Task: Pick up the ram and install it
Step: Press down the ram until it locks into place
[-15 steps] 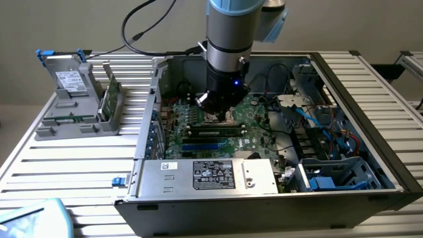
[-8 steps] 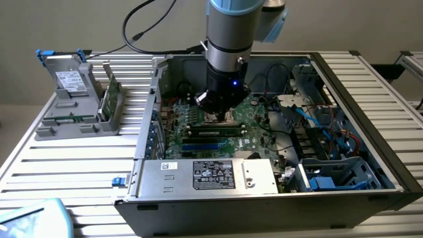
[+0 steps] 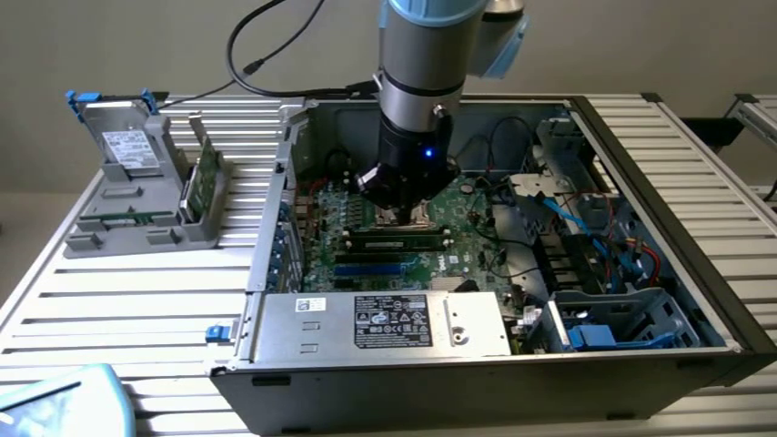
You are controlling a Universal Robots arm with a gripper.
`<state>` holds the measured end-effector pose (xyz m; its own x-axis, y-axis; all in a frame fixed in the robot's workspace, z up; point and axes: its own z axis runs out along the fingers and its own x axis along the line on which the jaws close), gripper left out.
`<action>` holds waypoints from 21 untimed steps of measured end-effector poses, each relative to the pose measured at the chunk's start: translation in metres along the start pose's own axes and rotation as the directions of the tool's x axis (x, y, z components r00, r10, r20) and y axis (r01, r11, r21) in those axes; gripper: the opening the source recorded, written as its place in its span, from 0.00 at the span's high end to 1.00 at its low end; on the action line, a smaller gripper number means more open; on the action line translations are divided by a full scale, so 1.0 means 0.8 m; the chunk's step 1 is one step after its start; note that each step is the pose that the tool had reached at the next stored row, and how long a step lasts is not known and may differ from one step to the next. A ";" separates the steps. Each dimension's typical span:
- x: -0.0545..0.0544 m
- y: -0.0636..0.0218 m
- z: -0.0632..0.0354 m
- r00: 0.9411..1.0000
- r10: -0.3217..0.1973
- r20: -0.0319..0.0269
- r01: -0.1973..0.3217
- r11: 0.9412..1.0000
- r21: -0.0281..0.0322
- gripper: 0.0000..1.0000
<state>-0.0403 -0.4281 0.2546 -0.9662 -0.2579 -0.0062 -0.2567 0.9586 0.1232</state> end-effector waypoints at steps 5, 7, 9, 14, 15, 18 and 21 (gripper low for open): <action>0.000 0.000 0.000 0.999 0.048 -0.011 -0.048 0.999 0.002 0.89; 0.000 0.000 0.000 0.998 0.068 -0.014 -0.068 0.998 0.002 0.89; 0.000 0.000 0.000 0.996 0.089 -0.017 -0.089 0.996 0.003 0.89; 0.000 0.000 0.000 0.989 0.146 -0.017 -0.146 0.989 0.003 0.89; 0.000 0.000 0.000 0.988 0.157 -0.016 -0.157 0.988 0.003 0.89; 0.000 0.000 0.000 0.981 0.191 -0.015 -0.191 0.982 0.004 0.89; 0.000 0.000 0.000 0.974 0.226 -0.014 -0.226 0.974 0.004 0.89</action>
<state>-0.0403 -0.4280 0.2546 -0.9987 -0.0362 0.0362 -0.0317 0.9926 0.1173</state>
